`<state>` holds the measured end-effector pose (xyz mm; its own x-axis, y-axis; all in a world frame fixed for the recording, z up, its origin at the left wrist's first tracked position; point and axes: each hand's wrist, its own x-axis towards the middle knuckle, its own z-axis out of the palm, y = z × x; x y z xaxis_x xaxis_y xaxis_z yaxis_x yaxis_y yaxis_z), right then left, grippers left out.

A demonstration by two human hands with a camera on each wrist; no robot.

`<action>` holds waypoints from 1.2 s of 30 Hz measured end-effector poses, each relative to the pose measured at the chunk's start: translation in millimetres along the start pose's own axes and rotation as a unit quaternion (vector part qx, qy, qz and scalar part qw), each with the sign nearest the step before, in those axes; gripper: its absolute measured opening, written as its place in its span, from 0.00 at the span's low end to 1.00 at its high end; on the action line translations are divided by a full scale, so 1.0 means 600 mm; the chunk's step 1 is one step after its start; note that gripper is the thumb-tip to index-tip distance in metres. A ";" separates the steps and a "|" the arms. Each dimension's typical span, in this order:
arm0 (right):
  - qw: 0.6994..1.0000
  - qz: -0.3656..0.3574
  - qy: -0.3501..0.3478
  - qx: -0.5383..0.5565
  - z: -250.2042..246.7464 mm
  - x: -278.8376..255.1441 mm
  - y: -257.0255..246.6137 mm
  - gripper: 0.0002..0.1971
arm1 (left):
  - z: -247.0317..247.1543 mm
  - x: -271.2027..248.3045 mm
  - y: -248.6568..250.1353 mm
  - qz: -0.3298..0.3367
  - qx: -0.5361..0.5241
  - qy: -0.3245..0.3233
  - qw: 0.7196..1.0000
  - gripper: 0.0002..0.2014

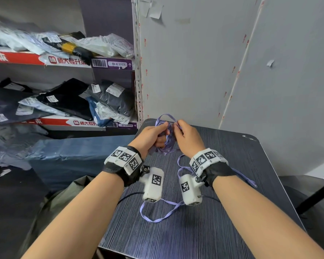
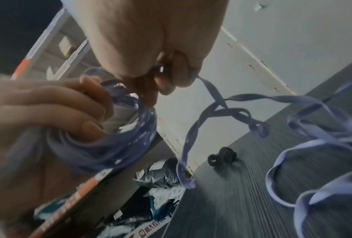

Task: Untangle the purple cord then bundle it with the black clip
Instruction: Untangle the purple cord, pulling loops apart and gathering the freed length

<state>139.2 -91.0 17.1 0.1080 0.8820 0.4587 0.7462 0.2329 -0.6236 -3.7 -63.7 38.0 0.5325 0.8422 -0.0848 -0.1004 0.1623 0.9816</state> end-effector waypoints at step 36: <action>0.954 0.028 -0.259 -0.150 0.047 -0.036 0.047 0.13 | -0.026 -0.003 0.006 -0.007 -0.270 0.000 0.963 0.13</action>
<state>139.3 -91.7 -27.9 -0.1280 0.9918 0.0074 0.9112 0.1205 -0.3939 -18.3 -56.2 39.1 0.5380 0.8373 -0.0979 -0.5148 0.4182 0.7484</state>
